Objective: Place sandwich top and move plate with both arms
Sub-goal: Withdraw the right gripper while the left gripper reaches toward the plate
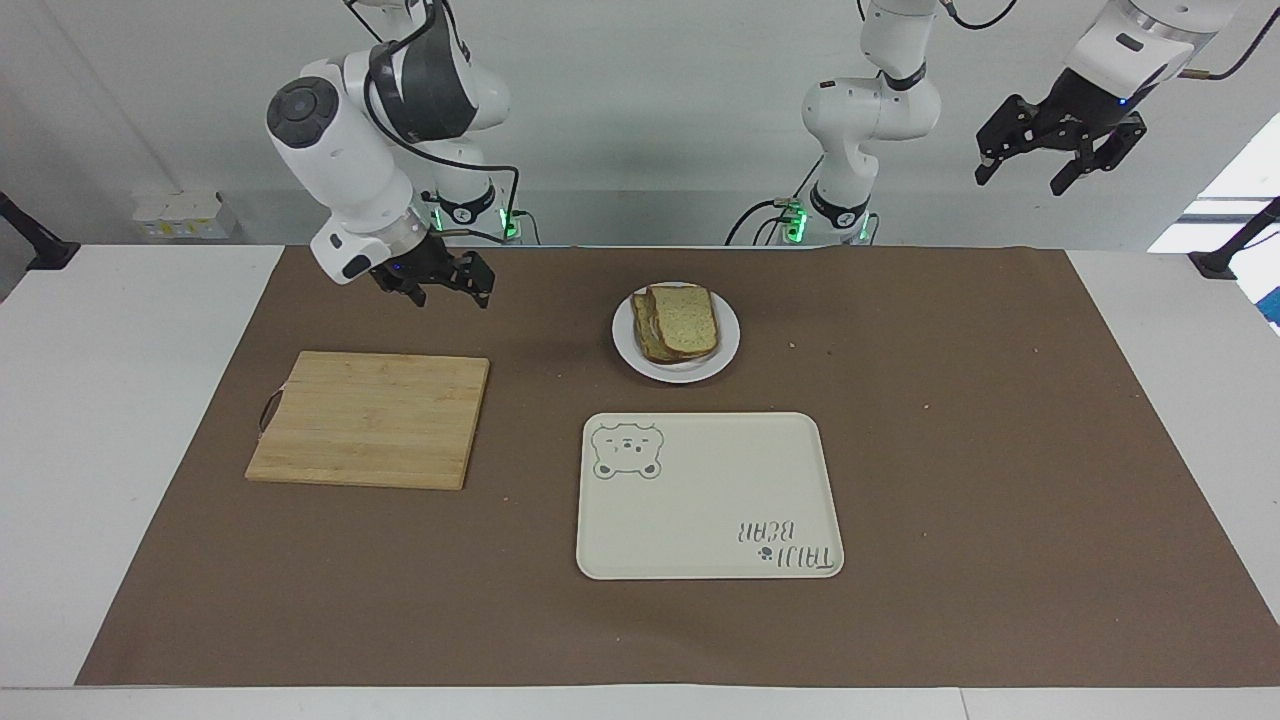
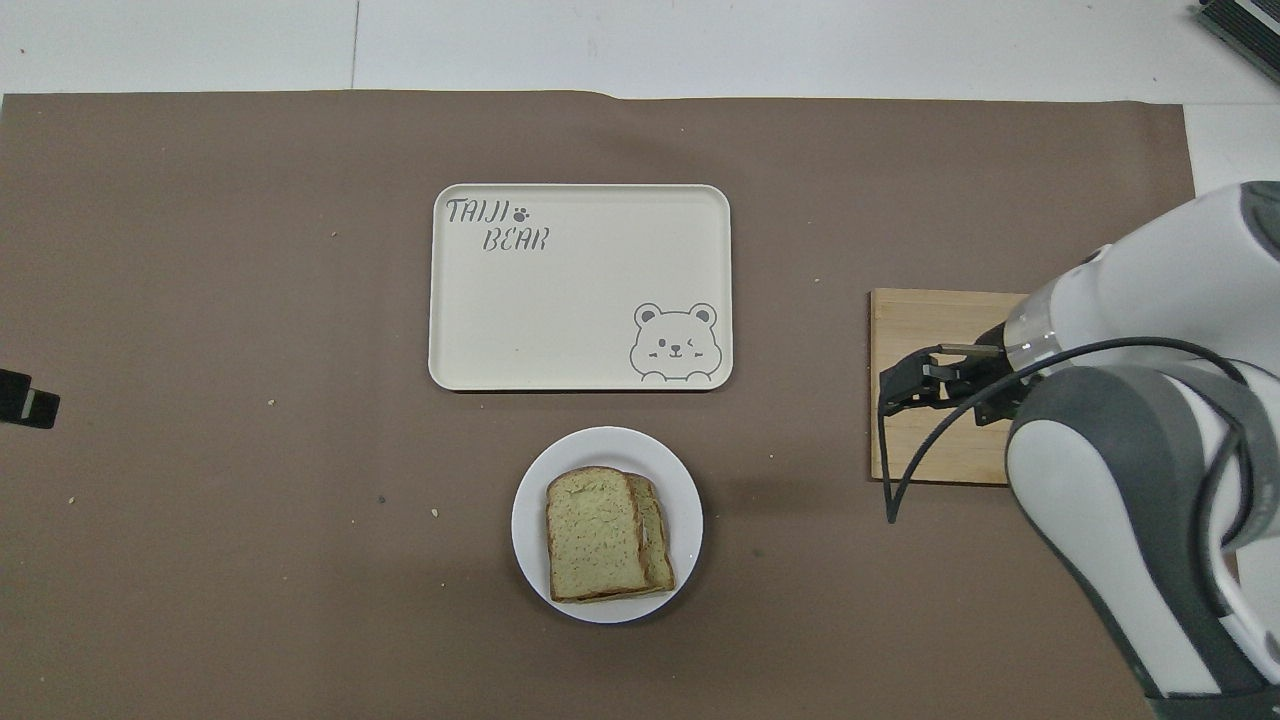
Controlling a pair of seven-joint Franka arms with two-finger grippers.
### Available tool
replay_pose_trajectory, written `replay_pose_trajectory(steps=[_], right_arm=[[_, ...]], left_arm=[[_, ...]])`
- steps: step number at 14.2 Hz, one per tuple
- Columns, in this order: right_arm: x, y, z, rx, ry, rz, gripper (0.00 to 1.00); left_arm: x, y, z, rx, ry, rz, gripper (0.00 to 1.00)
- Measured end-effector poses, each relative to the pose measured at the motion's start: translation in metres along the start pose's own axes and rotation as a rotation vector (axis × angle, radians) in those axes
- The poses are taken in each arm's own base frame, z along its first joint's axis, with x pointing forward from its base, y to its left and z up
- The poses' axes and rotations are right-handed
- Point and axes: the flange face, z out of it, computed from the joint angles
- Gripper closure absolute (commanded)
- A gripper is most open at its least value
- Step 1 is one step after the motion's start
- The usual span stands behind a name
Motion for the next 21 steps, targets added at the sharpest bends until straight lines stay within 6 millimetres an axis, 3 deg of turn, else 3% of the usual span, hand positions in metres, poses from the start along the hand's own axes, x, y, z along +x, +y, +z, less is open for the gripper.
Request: replay_pose_trajectory(steps=[3, 6, 10, 14, 18, 21], right_arm=[[-0.004, 0.028, -0.015, 0.009, -0.006, 0.048, 0.0], [-0.006, 0.05, -0.021, 0.014, -0.028, 0.089, 0.0], [-0.003, 0.069, -0.025, 0.021, -0.022, 0.126, 0.0], [0.0, 0.079, -0.06, -0.034, 0.064, 0.129, 0.0], [0.0, 0.084, -0.085, -0.08, 0.122, 0.117, 0.0], [0.0, 0.087, -0.097, -0.122, 0.15, 0.045, 0.0]], left_arm=[[-0.002, 0.004, 0.019, -0.054, 0.031, 0.007, 0.0], [-0.002, 0.013, 0.054, -0.108, 0.049, 0.018, 0.0], [0.007, 0.048, 0.123, -0.147, 0.009, 0.063, 0.0], [0.013, 0.063, 0.198, -0.231, 0.015, 0.045, 0.0], [0.001, 0.09, 0.265, -0.289, 0.055, 0.033, 0.0], [-0.02, 0.115, 0.319, -0.321, 0.107, 0.009, 0.0]])
